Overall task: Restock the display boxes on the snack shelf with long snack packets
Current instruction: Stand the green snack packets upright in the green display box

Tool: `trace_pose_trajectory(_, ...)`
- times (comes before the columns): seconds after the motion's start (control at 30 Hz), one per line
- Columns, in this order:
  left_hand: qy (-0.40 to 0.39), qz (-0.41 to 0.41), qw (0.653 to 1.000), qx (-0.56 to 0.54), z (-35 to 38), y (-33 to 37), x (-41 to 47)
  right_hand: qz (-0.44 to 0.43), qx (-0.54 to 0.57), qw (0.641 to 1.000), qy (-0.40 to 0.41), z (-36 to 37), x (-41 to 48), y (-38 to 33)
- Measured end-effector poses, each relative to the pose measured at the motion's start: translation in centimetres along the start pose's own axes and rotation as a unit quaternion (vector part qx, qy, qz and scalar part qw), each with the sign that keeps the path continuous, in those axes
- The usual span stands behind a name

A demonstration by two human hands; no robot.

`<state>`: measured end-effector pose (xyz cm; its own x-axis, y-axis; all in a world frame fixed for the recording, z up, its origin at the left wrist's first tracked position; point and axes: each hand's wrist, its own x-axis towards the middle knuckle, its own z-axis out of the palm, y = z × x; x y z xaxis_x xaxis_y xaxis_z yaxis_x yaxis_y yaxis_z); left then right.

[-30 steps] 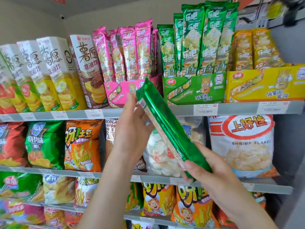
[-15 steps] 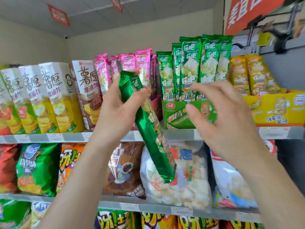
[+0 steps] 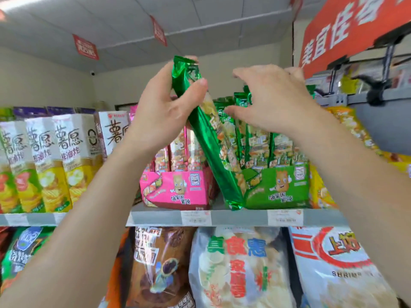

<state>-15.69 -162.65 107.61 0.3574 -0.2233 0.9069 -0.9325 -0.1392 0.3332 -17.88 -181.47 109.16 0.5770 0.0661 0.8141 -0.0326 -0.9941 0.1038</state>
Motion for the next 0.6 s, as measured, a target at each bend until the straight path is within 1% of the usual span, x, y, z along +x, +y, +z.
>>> trace_pose_trajectory(0.1, 0.004, -0.001, 1.000, -0.014, -0.6, 0.0, 2.2, -0.005, -0.012, 0.998, -0.069, -0.4, 1.1, 0.5)
trace_pose_trajectory(0.2, 0.006, 0.021, 1.000, -0.010, -0.8, -0.1, 4.3, -0.010, 0.016, 0.993, -0.113, -0.9, 1.6, 1.2)
trace_pose_trajectory(0.27, 0.027, 0.049, 0.998, 0.013, -0.8, -0.2, 5.8, -0.018, 0.044, 0.990, -0.134, -1.2, 1.8, 2.0)
trace_pose_trajectory(0.37, 0.087, 0.064, 0.994, 0.003, -0.5, -0.7, 7.8, -0.040, 0.120, 0.980, -0.156, -1.2, 2.1, 3.9)
trace_pose_trajectory(0.47, 0.160, 0.054, 0.985, -0.023, 0.0, -1.8, 9.4, -0.049, 0.213, 0.957, -0.190, -1.2, 2.1, 5.5)
trace_pose_trajectory(0.6, 0.225, 0.082, 0.970, -0.046, 1.0, -2.9, 10.3, -0.059, 0.253, 0.946, -0.195, -0.9, 2.3, 6.6)
